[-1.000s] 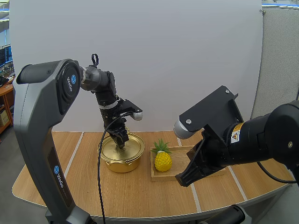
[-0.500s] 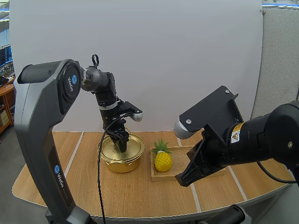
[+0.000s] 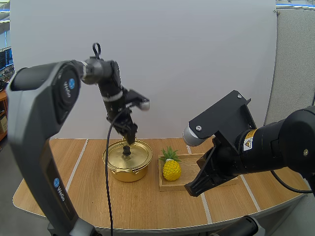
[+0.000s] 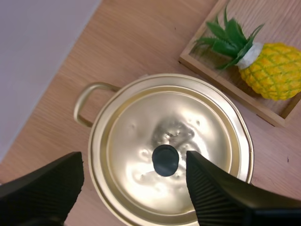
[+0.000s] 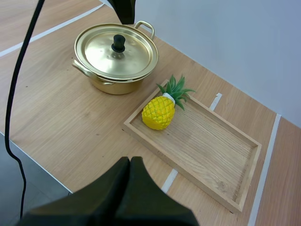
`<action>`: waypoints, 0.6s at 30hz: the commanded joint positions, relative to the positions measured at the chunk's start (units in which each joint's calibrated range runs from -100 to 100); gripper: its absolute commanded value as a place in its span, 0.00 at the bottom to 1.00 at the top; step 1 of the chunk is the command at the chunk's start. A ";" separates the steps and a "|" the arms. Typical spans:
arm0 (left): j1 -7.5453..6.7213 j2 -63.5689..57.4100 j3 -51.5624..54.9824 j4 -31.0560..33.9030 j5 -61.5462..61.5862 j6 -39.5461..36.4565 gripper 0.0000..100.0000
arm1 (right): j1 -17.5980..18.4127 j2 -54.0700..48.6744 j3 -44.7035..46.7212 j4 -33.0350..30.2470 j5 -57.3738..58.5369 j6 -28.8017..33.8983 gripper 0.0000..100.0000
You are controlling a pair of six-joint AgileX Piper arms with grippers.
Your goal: Open the pot, put the grape inside, and close it
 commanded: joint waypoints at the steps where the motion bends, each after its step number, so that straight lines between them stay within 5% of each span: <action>1: -0.11 -9.28 -1.92 0.83 0.17 -0.62 1.00 | -0.32 -0.66 0.02 0.13 0.00 -0.01 0.00; 18: -0.11 -39.36 -1.62 1.29 0.17 -11.50 1.00 | -0.32 -0.66 0.02 -0.38 0.00 -0.01 0.00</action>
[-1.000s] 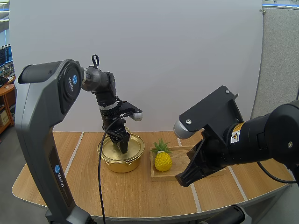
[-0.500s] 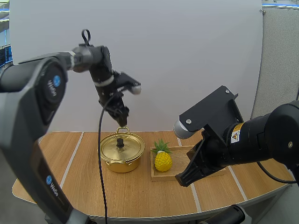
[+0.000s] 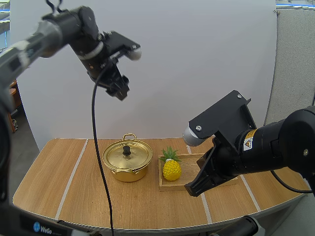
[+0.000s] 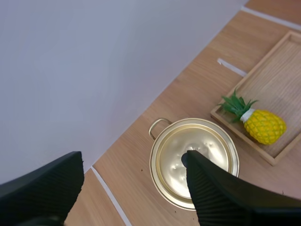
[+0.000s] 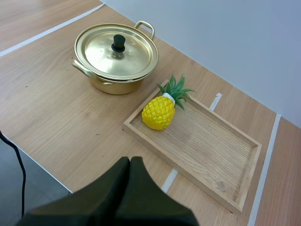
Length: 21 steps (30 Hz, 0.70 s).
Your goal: Open the pot, put the grape inside, and close it
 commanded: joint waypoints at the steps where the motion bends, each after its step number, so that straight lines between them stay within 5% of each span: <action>1: -0.11 -14.97 -0.23 -0.01 0.00 -7.40 1.00 | -0.32 -0.66 0.02 -0.50 0.00 -0.01 0.00; 8: -0.11 -27.58 -0.23 0.33 0.00 -13.00 1.00 | -0.32 -0.66 0.02 -1.10 0.00 -0.01 0.00; 14: -0.11 -36.07 -0.23 0.33 0.00 -13.58 0.50 | -0.32 -0.66 0.02 -1.10 0.00 -0.01 0.00; 18: -0.11 -41.89 -0.23 0.33 0.00 -13.58 0.05 | -0.32 -0.66 0.02 -1.10 0.00 -0.01 0.00; 21: -0.11 -44.72 -0.23 0.33 0.00 -13.58 0.00 | -0.32 -0.66 0.02 -1.10 0.00 -0.01 0.00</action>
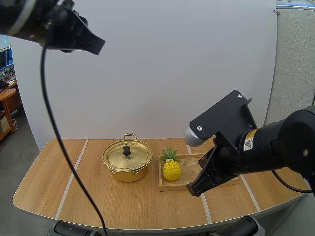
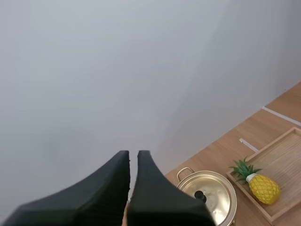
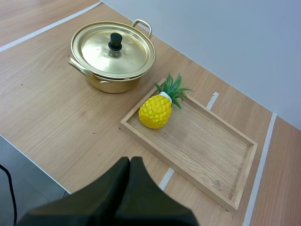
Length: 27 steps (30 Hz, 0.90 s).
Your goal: Open the pot, put the grape inside, and close it
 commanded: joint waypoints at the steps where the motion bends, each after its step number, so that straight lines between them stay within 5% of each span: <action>1: -0.11 -12.43 -0.13 -0.26 0.00 -0.99 0.00 | -0.32 -0.66 0.02 -0.37 0.00 -0.01 0.00; 15: 0.77 -27.11 0.50 -1.96 0.00 -5.07 0.00 | -0.32 -0.66 0.02 1.11 0.00 1.80 0.00; 27: 0.91 -42.83 25.61 -0.23 -7.01 -9.93 0.00 | -2.69 -10.26 0.02 -0.39 0.00 7.46 0.00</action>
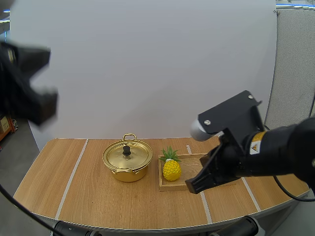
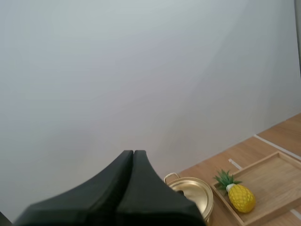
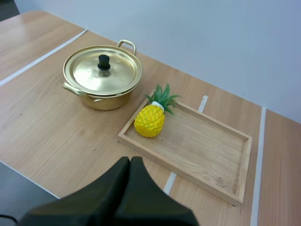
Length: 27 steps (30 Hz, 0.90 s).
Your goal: Open the pot, put the grape inside, and close it
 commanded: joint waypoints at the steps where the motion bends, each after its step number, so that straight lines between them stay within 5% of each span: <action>1: 0.39 -3.30 5.61 1.16 -8.47 -2.02 0.00 | -1.32 -3.75 0.02 -0.56 0.00 1.61 0.00; 13: 5.62 -6.80 18.75 1.82 -17.28 -9.19 0.00 | -8.92 -9.14 -0.27 -0.04 -13.19 4.21 0.00; 19: 5.65 -6.80 26.49 1.82 -30.26 -11.41 0.00 | -9.23 -9.14 -0.27 0.28 -32.04 6.01 0.00; 27: 5.65 -6.80 36.15 1.82 -45.45 -11.41 0.00 | -9.23 -9.14 0.20 0.28 -37.04 6.01 0.00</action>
